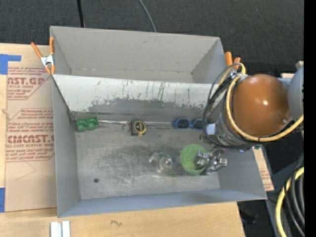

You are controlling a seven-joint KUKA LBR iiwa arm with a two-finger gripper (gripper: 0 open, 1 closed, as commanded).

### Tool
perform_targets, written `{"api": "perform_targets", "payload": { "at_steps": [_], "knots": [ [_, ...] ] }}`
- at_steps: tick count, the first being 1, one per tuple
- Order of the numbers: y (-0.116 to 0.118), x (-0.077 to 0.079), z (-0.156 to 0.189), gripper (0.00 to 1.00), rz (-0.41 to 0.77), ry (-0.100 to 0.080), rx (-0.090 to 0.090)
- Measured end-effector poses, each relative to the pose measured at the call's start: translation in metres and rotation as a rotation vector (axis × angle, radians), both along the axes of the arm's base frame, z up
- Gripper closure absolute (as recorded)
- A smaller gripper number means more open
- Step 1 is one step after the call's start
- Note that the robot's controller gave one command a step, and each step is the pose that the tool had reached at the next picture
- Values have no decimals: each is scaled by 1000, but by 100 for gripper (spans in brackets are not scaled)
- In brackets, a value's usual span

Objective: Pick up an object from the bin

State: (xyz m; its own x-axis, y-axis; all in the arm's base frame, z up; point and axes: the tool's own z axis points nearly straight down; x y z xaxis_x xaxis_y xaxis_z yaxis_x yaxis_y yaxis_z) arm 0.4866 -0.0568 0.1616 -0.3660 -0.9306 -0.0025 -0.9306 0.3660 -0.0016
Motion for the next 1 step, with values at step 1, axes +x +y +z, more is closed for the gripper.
{"api": "perform_targets", "payload": {
  "at_steps": [1],
  "knots": [
    [1,0,7,100,-1,2,0]
  ]
}}
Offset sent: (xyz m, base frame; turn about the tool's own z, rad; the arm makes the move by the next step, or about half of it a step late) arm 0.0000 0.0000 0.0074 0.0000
